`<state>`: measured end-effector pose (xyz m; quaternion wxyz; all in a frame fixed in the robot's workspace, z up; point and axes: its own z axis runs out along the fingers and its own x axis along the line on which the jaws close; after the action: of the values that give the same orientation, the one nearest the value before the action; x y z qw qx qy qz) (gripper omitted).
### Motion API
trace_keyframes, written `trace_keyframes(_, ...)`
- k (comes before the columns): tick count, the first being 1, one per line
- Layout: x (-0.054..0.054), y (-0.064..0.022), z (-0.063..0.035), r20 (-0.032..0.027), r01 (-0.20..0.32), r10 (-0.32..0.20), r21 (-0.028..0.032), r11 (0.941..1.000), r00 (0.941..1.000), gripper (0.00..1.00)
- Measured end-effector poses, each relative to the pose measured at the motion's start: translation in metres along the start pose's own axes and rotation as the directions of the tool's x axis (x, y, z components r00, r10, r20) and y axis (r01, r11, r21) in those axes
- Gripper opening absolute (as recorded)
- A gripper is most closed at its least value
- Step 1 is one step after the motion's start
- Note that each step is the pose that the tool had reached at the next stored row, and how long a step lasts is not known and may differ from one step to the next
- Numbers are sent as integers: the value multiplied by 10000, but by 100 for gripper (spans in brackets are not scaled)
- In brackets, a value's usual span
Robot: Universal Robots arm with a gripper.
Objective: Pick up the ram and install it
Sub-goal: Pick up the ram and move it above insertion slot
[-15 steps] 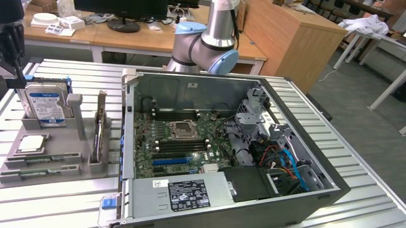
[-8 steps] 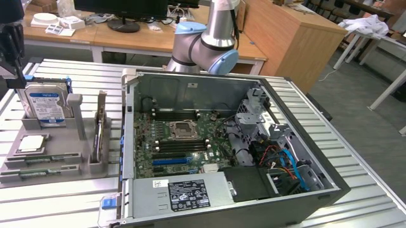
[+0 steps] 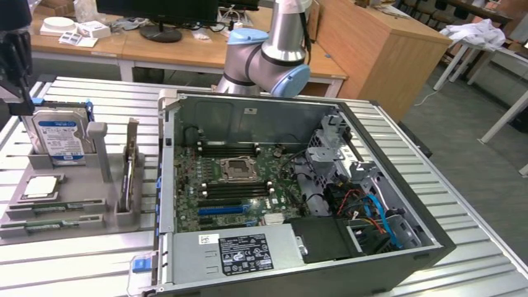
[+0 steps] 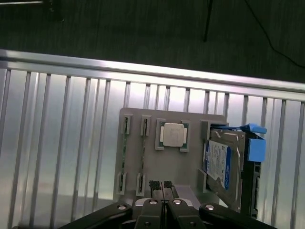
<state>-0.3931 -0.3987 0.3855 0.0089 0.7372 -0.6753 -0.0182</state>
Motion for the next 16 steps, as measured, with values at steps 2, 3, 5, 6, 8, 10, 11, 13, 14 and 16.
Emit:
trace_keyframes(2,2,-15,-2,-2,1,-1,-4,10000,10000,11)
trace_keyframes(3,3,-24,-2,-1,2,-2,-2,10000,10000,11)
trace_keyframes(5,5,-45,-3,-2,1,-1,-2,10000,10000,11)
trace_keyframes(6,6,-54,-3,-2,2,-2,-2,10000,10000,11)
trace_keyframes(8,8,-76,-4,-2,2,-2,-3,10000,10000,11)
trace_keyframes(10,10,-99,-4,-1,1,-1,-2,10000,10000,11)
trace_keyframes(11,12,-111,-5,-2,1,-1,-3,10000,10000,11)
trace_keyframes(13,13,-128,-6,-1,2,-2,-2,10000,10000,11)
trace_keyframes(14,13,-129,-6,-1,1,-1,-3,10000,10000,11)
trace_keyframes(16,13,-129,-6,-2,0,0,-2,10000,10000,11)
